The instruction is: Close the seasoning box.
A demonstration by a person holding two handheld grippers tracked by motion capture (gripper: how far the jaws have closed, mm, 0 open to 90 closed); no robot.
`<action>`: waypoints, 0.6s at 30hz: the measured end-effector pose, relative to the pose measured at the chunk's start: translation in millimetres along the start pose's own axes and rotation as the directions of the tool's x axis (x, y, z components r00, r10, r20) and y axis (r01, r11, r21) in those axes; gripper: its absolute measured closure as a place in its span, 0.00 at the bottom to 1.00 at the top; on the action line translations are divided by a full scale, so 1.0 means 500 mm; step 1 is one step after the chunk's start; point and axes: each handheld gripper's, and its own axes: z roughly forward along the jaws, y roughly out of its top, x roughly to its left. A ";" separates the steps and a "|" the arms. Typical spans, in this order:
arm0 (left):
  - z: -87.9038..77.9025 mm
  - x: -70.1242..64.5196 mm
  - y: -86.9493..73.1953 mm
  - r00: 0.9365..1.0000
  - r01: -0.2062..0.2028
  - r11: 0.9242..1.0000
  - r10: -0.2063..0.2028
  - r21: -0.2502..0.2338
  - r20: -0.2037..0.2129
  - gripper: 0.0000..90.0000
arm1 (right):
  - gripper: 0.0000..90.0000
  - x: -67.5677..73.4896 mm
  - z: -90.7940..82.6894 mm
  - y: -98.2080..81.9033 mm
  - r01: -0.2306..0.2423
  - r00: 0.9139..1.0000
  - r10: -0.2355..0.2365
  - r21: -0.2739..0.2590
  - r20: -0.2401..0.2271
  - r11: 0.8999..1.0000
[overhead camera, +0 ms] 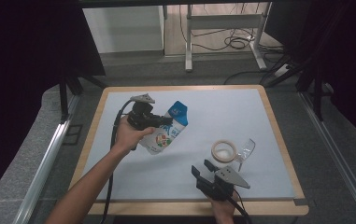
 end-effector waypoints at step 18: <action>-0.033 0.084 -0.039 0.996 0.056 0.990 -0.065 -0.132 -0.068 1.00 | 0.47 0.003 0.002 -0.006 0.005 1.000 -0.005 0.010 -0.001 1.000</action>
